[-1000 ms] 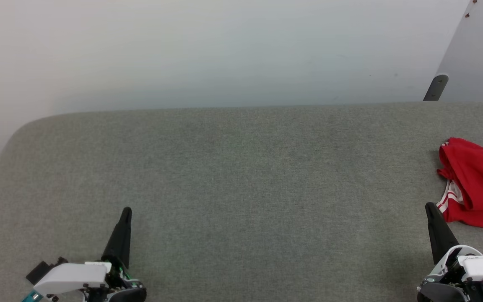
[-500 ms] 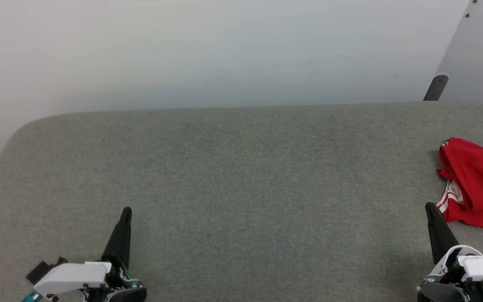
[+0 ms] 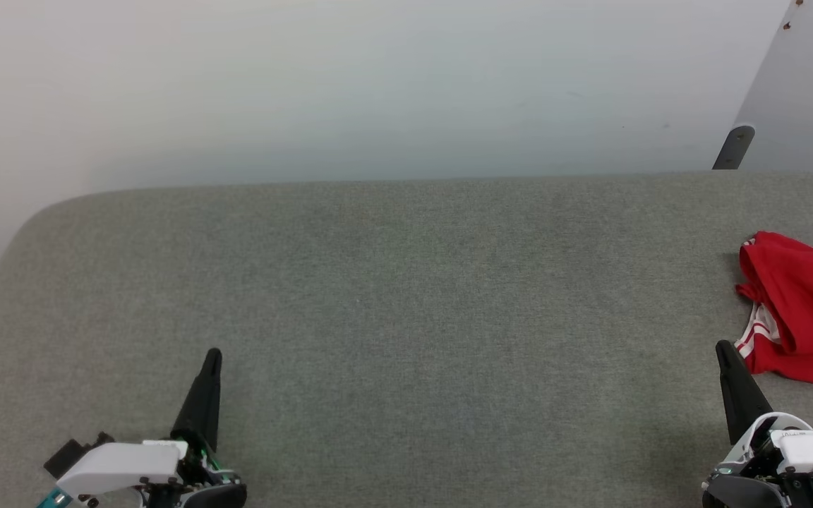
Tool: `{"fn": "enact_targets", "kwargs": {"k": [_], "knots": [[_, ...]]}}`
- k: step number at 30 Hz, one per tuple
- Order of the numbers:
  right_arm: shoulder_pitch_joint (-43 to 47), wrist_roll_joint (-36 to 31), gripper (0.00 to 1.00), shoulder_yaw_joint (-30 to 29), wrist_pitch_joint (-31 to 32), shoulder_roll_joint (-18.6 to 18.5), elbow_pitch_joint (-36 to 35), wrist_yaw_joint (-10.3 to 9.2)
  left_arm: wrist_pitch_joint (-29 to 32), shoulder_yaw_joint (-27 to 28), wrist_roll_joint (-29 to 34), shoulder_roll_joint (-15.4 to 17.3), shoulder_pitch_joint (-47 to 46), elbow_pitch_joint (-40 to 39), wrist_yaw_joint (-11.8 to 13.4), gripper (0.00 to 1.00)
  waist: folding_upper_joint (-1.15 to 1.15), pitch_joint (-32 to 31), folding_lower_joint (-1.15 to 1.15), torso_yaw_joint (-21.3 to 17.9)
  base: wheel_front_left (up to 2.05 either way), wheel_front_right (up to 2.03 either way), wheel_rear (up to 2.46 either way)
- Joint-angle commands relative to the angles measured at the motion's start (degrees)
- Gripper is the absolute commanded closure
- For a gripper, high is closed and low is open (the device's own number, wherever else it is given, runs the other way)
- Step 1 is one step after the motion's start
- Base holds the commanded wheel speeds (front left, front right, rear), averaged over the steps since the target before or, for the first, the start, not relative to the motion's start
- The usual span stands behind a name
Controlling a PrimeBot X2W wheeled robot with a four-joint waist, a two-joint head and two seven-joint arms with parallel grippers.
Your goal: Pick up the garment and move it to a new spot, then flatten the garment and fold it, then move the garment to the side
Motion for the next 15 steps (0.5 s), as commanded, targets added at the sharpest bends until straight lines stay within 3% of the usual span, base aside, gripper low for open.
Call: {"fn": "enact_targets", "kwargs": {"k": [1, 15], "knots": [[-0.20, 0.19, 1.00, 0.03, 0.14, 0.21, -0.07, 0.02, 0.10, 0.13, -0.18, 0.01, -0.54, -0.10, -0.34, 1.00, 0.00, 0.00, 0.00, 0.00, 0.00, 0.00, 0.00], [-0.20, 0.19, 1.00, 0.04, 0.14, 0.21, -0.07, 0.02, 0.10, 0.13, -0.18, 0.01, -0.54, -0.10, -0.34, 1.00, 0.00, 0.00, 0.00, 0.00, 0.00, 0.00, 0.00]]}}
